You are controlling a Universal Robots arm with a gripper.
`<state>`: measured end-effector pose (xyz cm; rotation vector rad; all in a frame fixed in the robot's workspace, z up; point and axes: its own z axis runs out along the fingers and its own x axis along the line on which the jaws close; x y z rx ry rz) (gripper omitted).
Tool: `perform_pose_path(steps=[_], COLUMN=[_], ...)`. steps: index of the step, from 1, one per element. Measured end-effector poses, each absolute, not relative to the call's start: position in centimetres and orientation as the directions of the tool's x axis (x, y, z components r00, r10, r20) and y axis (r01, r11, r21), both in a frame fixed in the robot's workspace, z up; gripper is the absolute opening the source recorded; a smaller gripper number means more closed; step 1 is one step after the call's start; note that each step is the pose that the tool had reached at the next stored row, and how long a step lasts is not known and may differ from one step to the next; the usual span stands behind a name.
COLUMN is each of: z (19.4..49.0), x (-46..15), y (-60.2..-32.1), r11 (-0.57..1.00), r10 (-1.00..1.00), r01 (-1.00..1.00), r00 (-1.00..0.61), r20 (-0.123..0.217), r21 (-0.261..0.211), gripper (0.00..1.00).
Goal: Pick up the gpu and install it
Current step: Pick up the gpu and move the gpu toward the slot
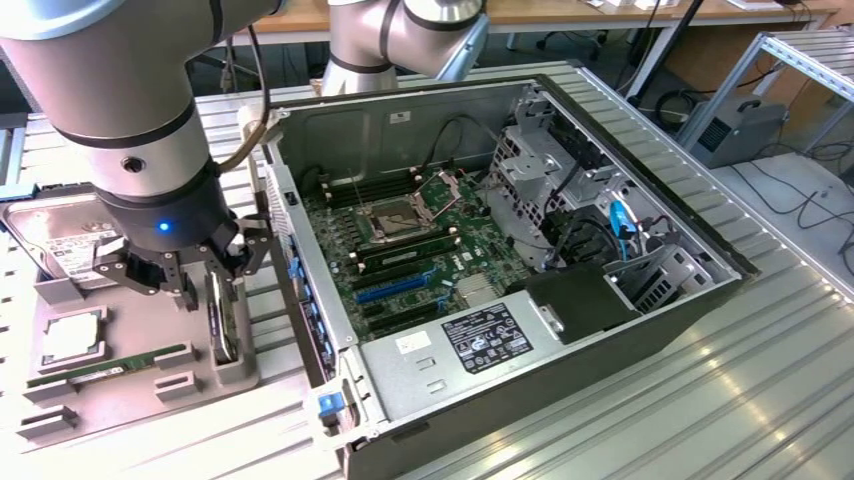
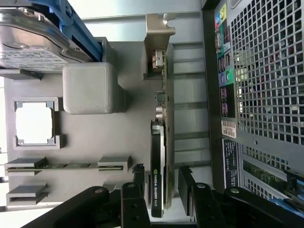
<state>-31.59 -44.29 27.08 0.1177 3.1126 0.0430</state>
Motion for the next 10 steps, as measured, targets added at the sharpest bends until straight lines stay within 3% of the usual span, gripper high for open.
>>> perform_pose_path(steps=[10], z=[26.4], x=[-31.6], y=[-43.1], r11=[0.997], r10=[0.076], r01=[0.075], r00=[-0.997], r20=[-0.025], r21=[0.029], gripper=[0.42])
